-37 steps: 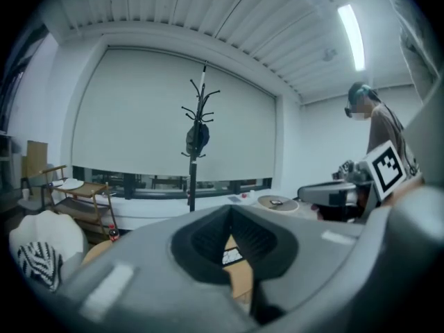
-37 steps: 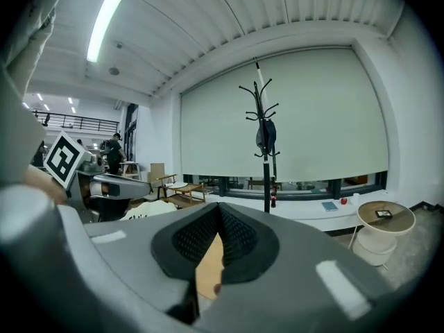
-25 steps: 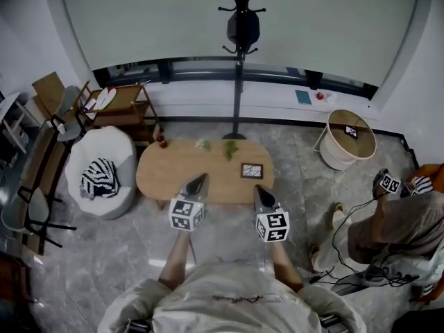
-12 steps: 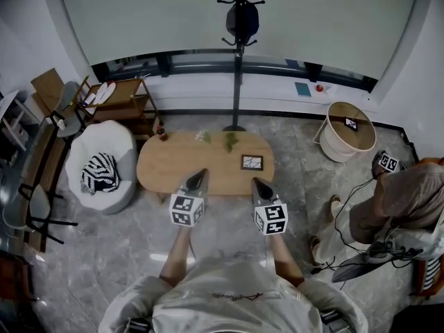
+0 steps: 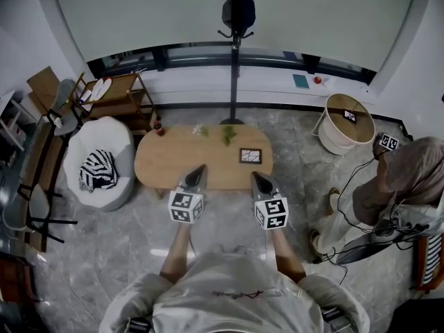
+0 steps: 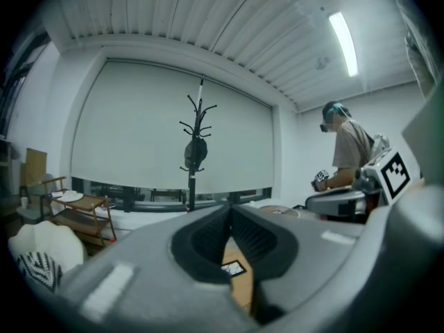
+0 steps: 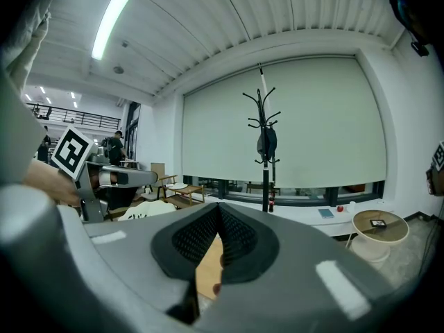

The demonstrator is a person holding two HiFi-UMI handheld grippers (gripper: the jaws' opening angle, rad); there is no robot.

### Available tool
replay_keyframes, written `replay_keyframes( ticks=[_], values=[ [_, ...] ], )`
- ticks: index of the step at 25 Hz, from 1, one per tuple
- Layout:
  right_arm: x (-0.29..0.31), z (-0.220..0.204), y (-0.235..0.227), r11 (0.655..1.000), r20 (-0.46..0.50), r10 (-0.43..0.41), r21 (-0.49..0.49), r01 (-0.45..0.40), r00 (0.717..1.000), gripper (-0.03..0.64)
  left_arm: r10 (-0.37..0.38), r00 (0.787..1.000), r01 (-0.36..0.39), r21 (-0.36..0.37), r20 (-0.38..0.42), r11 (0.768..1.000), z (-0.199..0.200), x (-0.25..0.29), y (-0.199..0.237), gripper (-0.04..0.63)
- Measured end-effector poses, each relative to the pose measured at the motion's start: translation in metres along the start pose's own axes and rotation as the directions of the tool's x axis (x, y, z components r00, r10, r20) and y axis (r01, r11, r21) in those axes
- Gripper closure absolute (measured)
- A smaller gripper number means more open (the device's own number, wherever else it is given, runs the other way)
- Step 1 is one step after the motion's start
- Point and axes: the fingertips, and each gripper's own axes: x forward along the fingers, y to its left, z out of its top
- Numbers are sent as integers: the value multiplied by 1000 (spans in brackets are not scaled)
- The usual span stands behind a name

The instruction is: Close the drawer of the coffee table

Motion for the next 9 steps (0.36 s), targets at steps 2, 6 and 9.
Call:
replay_keyframes(
  ticks=[2,6,9],
  values=[
    [1,-1,-1,1000,-1,2,0,-2,1000,611,0,1000,0,-1,-2,1000,-2,1,1,595],
    [5,-2,-2,1000,0,2,-3,-2,1000,611,-3,1000,3,-5,4,1000,-4,4,3,595],
    [5,-6,-3,1000,-2,-7,-5,7,1000,611,-5,1000,5,-3,5,1000,-7,4,5,595]
  ],
)
